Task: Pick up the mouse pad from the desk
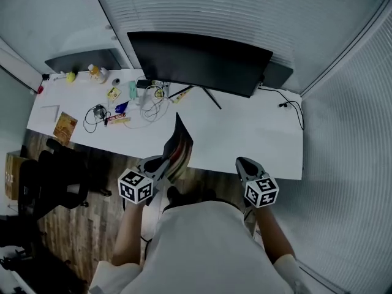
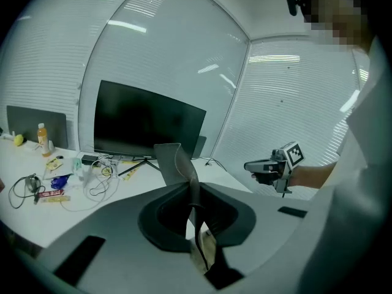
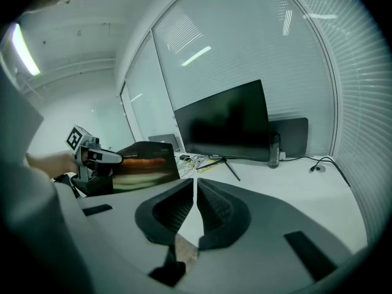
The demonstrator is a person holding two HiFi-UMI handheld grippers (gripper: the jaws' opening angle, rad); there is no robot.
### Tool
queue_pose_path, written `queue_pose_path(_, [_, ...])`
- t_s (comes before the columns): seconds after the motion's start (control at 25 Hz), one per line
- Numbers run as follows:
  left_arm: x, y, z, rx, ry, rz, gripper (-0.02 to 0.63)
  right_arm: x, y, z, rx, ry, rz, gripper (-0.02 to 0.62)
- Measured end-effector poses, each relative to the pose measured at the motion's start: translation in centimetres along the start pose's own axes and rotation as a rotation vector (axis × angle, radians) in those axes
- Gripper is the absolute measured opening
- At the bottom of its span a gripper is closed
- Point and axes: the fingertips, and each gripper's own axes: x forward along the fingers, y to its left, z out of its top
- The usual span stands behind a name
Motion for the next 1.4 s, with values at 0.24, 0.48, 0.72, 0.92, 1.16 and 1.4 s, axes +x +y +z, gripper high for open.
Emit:
queue_pose_path(0.24, [-3.5,2.6,0.6,0.01,-0.031,0.015,0.04,1.0,2.5,1.2,0.009,-0.045,-0.03,0.038])
queue_pose_path(0.48, [-6.0,5.0,1.3,0.005,-0.063,0.024,0.04,1.2,4.0,2.6,-0.013,-0.09,-0.064,0.038])
queue_pose_path(0.72, [-6.6,6.2,1.4,0.004,-0.076,0.026,0.04,1.4,5.0,3.6,-0.036,-0.125,-0.069,0.038])
queue_pose_path(0.92, [-6.7,6.9,1.6,-0.002,-0.086,0.029,0.04,1.7,5.0,4.0,-0.032,-0.13,-0.083,0.038])
queue_pose_path(1.16, [-6.7,7.3,2.0,0.001,-0.093,0.028,0.04,2.0,5.2,4.5,-0.028,-0.139,-0.076,0.038])
queue_pose_path(1.4, [-6.6,7.7,2.0,0.003,-0.098,0.03,0.04,2.2,5.5,4.5,-0.033,-0.146,-0.069,0.038])
